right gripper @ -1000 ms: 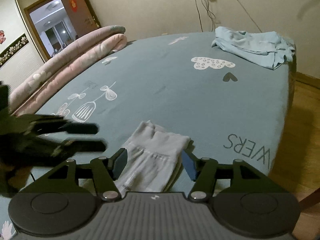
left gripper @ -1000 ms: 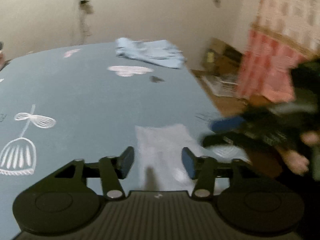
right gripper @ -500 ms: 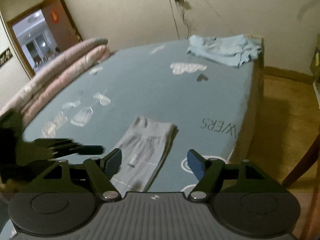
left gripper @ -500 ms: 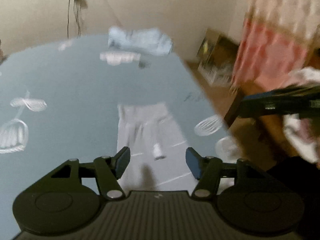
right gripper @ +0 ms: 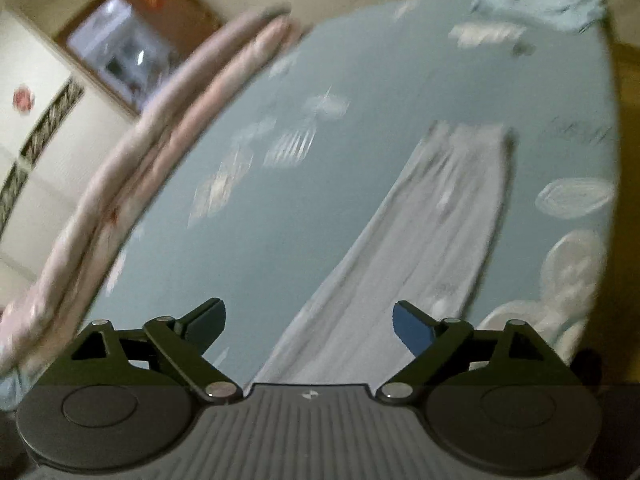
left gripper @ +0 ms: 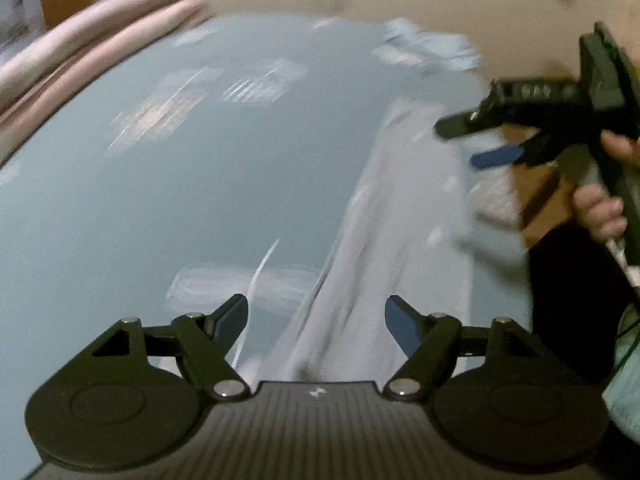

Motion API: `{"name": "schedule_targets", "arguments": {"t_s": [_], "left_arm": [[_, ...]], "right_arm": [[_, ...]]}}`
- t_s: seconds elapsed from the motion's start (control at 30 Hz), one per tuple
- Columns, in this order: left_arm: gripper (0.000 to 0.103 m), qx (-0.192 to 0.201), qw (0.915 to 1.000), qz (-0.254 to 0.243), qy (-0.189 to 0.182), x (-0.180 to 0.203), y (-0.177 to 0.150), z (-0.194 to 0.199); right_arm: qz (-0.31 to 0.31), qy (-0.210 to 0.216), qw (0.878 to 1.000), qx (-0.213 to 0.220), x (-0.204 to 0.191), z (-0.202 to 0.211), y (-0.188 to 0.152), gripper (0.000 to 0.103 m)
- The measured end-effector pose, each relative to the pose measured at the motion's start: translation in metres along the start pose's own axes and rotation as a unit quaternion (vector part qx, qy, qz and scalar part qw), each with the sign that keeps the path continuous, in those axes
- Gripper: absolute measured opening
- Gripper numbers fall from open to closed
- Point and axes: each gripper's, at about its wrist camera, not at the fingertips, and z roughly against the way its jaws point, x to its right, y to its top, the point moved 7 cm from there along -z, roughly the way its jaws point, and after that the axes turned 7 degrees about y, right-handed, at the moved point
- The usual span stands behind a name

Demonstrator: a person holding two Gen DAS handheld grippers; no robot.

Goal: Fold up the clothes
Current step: 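Move both open grippers away to the grey printed sweatshirt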

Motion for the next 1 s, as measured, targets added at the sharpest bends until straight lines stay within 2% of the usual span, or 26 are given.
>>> {"name": "schedule_targets", "arguments": {"t_s": [0.13,0.3,0.43,0.53,0.63,0.7,0.77,0.83,0.93,1.0], "left_arm": [[0.080,-0.036,0.9931,0.095,0.057,-0.035,-0.063,0.022],[0.080,-0.067,0.9761,0.180,0.101,-0.057,-0.116,0.028],[0.080,-0.072,0.9660,0.227,0.102,-0.065,-0.140,0.028],[0.081,-0.088,0.9567,0.262,0.090,-0.066,-0.160,0.025],[0.081,-0.107,0.9525,0.269,0.094,-0.065,-0.181,0.020],[0.082,-0.101,0.9536,0.268,0.092,-0.064,-0.186,0.021],[0.083,-0.096,0.9535,0.272,0.086,-0.065,-0.187,0.023],[0.083,-0.095,0.9508,0.282,0.086,-0.066,-0.188,0.024],[0.083,-0.092,0.9492,0.288,0.086,-0.066,-0.190,0.028],[0.083,-0.092,0.9483,0.292,0.084,-0.065,-0.193,0.029]], "right_arm": [[0.036,0.051,0.995,-0.079,-0.041,-0.039,-0.034,0.094],[0.032,0.116,0.979,-0.167,-0.073,-0.088,-0.074,0.094],[0.033,0.123,0.974,-0.187,-0.080,-0.108,-0.086,0.094],[0.035,0.089,0.974,-0.206,-0.070,-0.110,-0.091,0.094],[0.018,0.075,0.977,-0.201,-0.059,-0.097,-0.087,0.093],[0.017,0.067,0.979,-0.193,-0.058,-0.090,-0.081,0.093],[0.023,0.089,0.978,-0.187,-0.069,-0.086,-0.076,0.094],[0.029,0.113,0.974,-0.194,-0.086,-0.088,-0.079,0.094],[0.042,0.143,0.961,-0.231,-0.111,-0.102,-0.096,0.094],[0.050,0.143,0.954,-0.259,-0.115,-0.115,-0.112,0.094]]}}
